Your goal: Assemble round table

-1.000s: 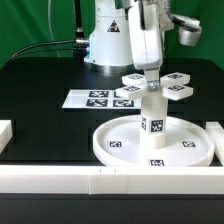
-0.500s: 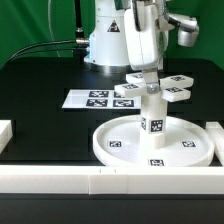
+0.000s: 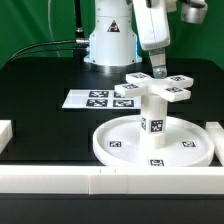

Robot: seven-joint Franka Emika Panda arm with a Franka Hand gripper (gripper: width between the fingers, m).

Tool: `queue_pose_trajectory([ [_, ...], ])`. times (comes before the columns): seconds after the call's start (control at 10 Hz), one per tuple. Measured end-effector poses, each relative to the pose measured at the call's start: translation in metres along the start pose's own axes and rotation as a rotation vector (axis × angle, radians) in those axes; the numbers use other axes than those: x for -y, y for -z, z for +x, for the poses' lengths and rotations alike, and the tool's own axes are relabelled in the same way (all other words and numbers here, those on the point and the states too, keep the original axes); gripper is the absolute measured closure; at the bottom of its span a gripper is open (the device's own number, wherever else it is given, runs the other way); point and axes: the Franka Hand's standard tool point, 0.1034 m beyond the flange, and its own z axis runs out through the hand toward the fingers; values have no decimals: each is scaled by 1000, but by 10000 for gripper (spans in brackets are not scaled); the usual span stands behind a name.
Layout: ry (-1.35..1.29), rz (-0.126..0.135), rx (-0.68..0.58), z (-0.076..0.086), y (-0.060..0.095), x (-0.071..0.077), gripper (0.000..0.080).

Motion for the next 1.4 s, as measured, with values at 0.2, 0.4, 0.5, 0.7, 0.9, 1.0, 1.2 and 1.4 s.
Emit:
queue_pose_trajectory([
  [0.2,249,-27,-31,-3,-5,-2,150],
  [0.4,488,-35,-31,-5,-6,-2,150],
  [0.5,609,-54,-40,-10,-6,-2,150],
  [0.7,769,-65,-37,-12,-6,-2,150],
  [0.9,920,-69,-32,-12,-6,-2,150],
  [1.0,1001,-73,-33,-11,-6,-2,150],
  [1.2,1294,-110,-64,-15,-6,-1,150],
  [1.4,1509,-135,-65,-16,-4,-1,150],
])
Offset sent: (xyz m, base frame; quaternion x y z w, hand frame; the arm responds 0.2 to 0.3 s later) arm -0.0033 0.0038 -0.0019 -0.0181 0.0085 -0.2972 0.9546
